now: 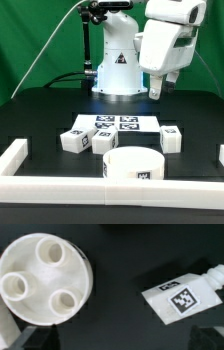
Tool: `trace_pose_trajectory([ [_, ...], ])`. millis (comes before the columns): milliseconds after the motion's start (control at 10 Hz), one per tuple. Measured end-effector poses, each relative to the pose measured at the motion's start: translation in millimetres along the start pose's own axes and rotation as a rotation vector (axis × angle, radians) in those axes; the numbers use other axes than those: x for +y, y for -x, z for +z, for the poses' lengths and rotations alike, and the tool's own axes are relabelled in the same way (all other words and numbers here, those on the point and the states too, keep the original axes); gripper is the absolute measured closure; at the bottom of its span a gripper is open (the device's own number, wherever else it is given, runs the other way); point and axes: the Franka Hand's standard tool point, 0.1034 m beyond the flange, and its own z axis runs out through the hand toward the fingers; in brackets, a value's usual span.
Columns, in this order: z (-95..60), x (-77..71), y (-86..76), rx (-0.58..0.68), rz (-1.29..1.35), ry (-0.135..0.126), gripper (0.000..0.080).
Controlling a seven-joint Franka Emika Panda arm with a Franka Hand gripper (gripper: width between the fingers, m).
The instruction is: Assemble stool
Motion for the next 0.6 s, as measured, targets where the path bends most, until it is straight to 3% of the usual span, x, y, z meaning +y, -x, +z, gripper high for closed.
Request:
trace_pose_trajectory([
  [400,1.7,-0.3,0.7,0.000,0.001,-0.004,0.0150],
  [500,8.3,5.5,4.2,0.028,-0.092,0.009,0.0150],
  [600,20.6,15.4,12.0,0.061,-0.171,0.006,0.0150],
])
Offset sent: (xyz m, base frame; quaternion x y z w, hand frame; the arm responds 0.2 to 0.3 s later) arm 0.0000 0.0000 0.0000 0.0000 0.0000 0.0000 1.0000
